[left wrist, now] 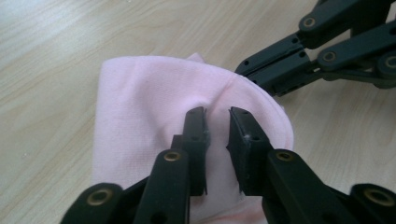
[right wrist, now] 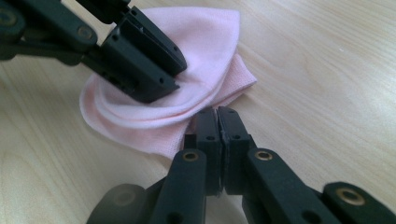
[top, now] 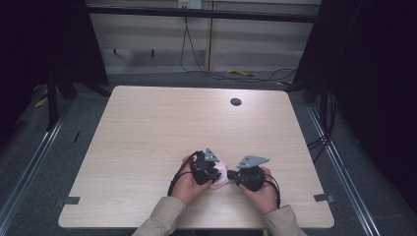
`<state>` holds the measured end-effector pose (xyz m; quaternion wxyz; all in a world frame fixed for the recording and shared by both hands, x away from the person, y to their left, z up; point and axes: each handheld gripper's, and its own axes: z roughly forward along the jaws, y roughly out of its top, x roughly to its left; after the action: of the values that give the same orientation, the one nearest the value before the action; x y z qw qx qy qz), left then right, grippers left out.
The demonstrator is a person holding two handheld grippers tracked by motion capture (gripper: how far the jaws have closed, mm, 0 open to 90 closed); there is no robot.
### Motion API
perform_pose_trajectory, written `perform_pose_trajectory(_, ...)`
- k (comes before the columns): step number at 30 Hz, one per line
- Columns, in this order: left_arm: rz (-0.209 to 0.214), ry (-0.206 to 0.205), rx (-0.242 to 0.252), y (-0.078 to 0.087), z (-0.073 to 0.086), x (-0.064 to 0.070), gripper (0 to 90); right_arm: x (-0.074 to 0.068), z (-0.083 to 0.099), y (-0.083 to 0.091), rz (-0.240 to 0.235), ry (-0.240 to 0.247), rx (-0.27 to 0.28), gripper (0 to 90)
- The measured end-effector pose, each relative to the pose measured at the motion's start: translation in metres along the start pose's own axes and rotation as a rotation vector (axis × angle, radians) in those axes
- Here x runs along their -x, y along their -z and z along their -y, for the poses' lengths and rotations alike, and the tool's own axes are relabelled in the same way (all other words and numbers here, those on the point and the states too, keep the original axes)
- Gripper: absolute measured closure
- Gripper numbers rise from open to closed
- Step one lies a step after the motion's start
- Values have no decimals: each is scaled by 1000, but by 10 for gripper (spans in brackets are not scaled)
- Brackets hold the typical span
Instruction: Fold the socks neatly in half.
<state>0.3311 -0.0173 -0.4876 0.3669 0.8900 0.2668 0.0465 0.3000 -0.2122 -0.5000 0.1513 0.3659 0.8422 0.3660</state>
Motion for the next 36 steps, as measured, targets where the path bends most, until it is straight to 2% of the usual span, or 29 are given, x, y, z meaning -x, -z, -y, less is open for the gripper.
perform_pose_trajectory(3, 1, 10, 0, 0, 1, 2, 691, 0, 0, 0, 1, 3, 0, 884)
perform_pose_trajectory(6, 4, -10, 4, -2, 0, 5, 616, -1, 0, 0, 4, 0, -1, 883)
perform_pose_trajectory(11, 20, 9, 20, 4, -3, 5, 455, 0, 0, 0, 2, -1, -1, 882)
perform_pose_trajectory(12, 17, 13, 23, 7, -3, 4, 443, 0, 0, 0, 1, -1, -1, 883)
perform_pose_trajectory(14, 2, 32, 61, 13, -5, -1, 433, 0, 0, 0, 1, 0, -1, 882)
perform_pose_trajectory(16, -17, 49, 88, 20, -6, -8, 474, -1, 0, 0, 3, 0, 0, 882)
perform_pose_trajectory(18, -33, 58, 87, 22, -6, -14, 548, -1, 0, 0, 4, 1, -1, 881)
perform_pose_trajectory(20, -32, 61, 52, 18, -3, -15, 543, -1, 0, 0, 3, 1, -1, 879)
perform_pose_trajectory(21, -33, 44, 33, 15, -2, -15, 538, 0, 0, 0, 2, 2, 1, 877)
perform_pose_trajectory(22, -29, 25, 14, 12, 0, -13, 531, 0, 0, 0, 4, 1, 0, 874)
perform_pose_trajectory(23, -30, 21, 13, 10, 2, -11, 516, 0, 0, 0, 2, 0, 0, 871)
perform_pose_trajectory(26, -47, -28, 8, 4, 6, -3, 469, 0, 0, 0, 9, 3, 0, 839)
perform_pose_trajectory(27, -43, -29, 7, 4, 6, -1, 445, 0, 0, 1, 15, 6, -5, 811)
perform_pose_trajectory(31, -28, -29, 2, 5, 6, 5, 372, 2, -2, 9, 33, -22, 29, 763)
perform_pose_trajectory(35, -33, 19, 28, 14, 5, 1, 315, 1, -3, 22, 34, -34, 59, 701)
perform_pose_trajectory(36, -47, 28, 41, 18, 5, 0, 310, 0, -2, 24, 32, -38, 55, 692)
